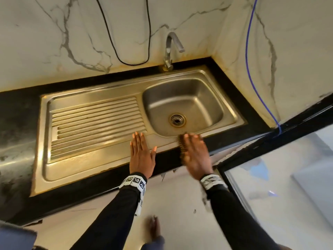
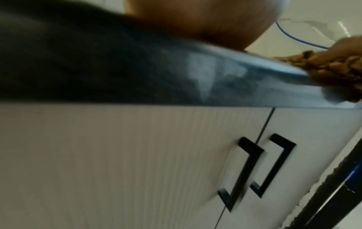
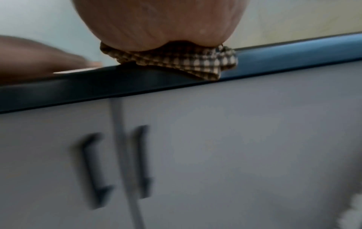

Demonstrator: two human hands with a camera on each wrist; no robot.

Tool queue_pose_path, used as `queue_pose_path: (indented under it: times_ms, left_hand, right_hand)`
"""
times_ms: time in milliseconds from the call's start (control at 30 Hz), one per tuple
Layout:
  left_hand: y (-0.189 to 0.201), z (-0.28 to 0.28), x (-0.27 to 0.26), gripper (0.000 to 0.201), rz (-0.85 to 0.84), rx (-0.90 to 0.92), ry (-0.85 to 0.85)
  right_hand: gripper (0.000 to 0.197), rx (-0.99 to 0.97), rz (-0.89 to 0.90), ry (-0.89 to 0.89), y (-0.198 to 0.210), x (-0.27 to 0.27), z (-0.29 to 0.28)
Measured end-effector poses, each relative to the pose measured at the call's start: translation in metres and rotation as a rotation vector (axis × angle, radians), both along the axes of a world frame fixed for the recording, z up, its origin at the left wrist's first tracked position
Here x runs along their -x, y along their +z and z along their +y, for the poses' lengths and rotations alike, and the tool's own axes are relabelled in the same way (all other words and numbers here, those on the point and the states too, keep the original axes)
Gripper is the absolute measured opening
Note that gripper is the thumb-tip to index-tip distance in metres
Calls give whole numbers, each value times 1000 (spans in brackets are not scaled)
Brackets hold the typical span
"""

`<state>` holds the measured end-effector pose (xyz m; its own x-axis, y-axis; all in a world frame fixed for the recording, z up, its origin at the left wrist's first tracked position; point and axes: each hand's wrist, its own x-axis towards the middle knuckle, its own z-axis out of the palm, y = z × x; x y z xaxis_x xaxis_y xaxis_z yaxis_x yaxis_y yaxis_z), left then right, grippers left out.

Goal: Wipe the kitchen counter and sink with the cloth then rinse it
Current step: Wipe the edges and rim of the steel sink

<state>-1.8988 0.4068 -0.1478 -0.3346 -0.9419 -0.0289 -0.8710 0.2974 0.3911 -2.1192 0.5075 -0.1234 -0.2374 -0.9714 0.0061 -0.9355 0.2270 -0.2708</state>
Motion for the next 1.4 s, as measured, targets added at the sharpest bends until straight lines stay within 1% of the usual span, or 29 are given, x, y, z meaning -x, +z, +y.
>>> queue_pose_path:
  times_ms: [33,67,100,133,167,200,233,267,300,333,400,433,533,567,600,667,733,767,800,900,933,967,1033,1100,1200,1267,1333,1367,1400]
  left_hand:
    - [-4,0,5,81,-45,24,-1]
    - [-5,1,7,82,-76,42,1]
    - [-7,0,8,81,-95,55,3]
    - [-6,0,8,79,-105,69,13]
    - [-7,1,7,77,-103,78,16]
    - [-9,0,8,76,-90,87,22]
    - [-11,-1,7,75,-70,97,36]
    - [-13,-4,7,75,-48,87,59]
    - [-13,-4,5,73,-18,65,93]
    - [-13,-5,3,72,8,47,123]
    - [-13,-6,4,71,10,53,140]
    - [-13,-5,6,70,-2,58,124]
    - [-10,-2,11,70,-11,69,137]
    - [-8,-1,11,70,-8,67,154]
    - [-6,-1,11,71,2,65,163]
    - [-4,0,10,70,27,60,161]
    - [-3,0,13,69,78,58,159]
    - [-3,-1,13,68,120,58,173]
    - [-3,-1,12,67,173,57,199]
    - [-1,-3,9,69,320,91,359]
    - [0,0,7,68,331,105,385]
    - [0,0,7,67,329,116,387]
    - [-1,1,7,66,298,119,371]
    - [-1,-2,8,66,284,95,369]
    - [-1,0,9,67,265,95,380]
    - [-2,-1,8,68,277,89,376]
    - [-5,-3,7,69,250,93,359]
    - [-7,-3,7,69,234,92,354]
    - [-8,-2,6,70,221,84,353]
  right_hand:
    - [71,-14,-7,-85,3,35,3]
    - [69,-32,-14,-144,5,57,5]
    - [69,-62,-6,-193,4,66,1]
    - [70,-94,6,-218,6,57,-7]
    - [70,-116,34,-188,5,33,-16]
    - [69,-117,52,-95,4,2,-23]
    - [67,-95,64,47,-1,-34,-30]
    - [65,-82,47,188,-5,-68,-34]
    - [64,-90,22,283,-6,-92,-35]
    - [63,-89,11,338,-4,-99,-36]
    - [62,-33,28,396,-2,-68,-41]
    - [63,-33,37,359,-2,-39,-40]
    - [60,-95,53,-7,3,50,-50]
    - [58,-131,86,-77,7,62,-51]
    - [57,-161,110,-88,11,60,-52]
    - [56,-135,86,30,10,25,-54]
    - [59,-138,30,258,5,-28,-61]
    - [60,-137,17,365,3,-50,-73]
    - [62,-141,-12,421,1,-68,-89]
    - [68,-260,5,426,7,-90,-132]
    - [70,-294,11,422,10,-92,-126]
    - [70,-283,33,429,12,-91,-114]
    - [67,-206,24,452,13,-82,-74]
    - [63,-183,-18,456,14,-68,-53]
    - [60,-178,-27,423,18,-59,-68]
    - [59,-207,-25,448,20,-49,-73]
    - [56,-214,-13,468,19,-12,-63]
    - [53,-199,-3,438,20,20,-57]
    - [49,-169,27,364,22,60,-52]
